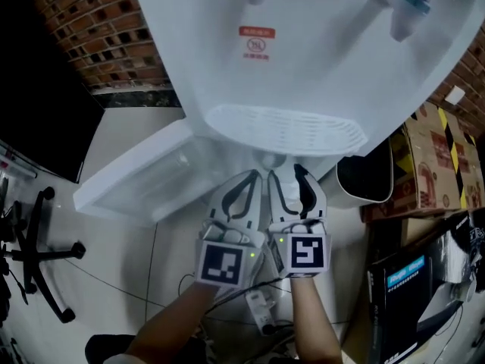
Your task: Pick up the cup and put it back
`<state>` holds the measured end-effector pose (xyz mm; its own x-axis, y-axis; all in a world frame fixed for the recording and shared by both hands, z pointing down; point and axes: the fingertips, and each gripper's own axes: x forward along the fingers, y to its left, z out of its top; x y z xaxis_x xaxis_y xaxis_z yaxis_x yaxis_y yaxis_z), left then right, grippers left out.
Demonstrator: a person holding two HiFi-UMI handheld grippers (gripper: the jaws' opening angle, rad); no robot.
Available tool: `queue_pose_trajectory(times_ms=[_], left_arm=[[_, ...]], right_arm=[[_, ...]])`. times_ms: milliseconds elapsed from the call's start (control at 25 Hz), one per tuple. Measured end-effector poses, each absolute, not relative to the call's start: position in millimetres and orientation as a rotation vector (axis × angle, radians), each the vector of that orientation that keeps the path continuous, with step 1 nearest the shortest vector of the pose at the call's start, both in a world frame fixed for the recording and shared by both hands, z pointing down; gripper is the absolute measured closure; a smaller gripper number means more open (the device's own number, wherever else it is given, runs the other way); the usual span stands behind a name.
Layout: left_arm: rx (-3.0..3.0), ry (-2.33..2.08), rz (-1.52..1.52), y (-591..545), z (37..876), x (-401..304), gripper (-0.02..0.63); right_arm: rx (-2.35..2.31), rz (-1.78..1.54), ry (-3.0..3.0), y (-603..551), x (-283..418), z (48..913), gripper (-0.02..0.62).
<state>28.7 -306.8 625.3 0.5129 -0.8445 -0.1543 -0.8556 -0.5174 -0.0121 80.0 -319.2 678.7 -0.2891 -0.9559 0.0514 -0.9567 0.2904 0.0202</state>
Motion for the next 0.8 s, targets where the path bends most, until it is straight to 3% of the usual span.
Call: queue_pose_trajectory(times_ms=[440,800], left_arm=[[-2.679,1.520,0.207,-320.6,672.9,25.8,0.603],[-2.701,1.467,0.189,-306.0,693.0,30.7,0.603]], right_arm=[[1.857,0.106,-2.430,-364.7,80.5,773.0,0.224],[1.900,0.164,-2.374,-404.5,87.0,834.4,0.167]])
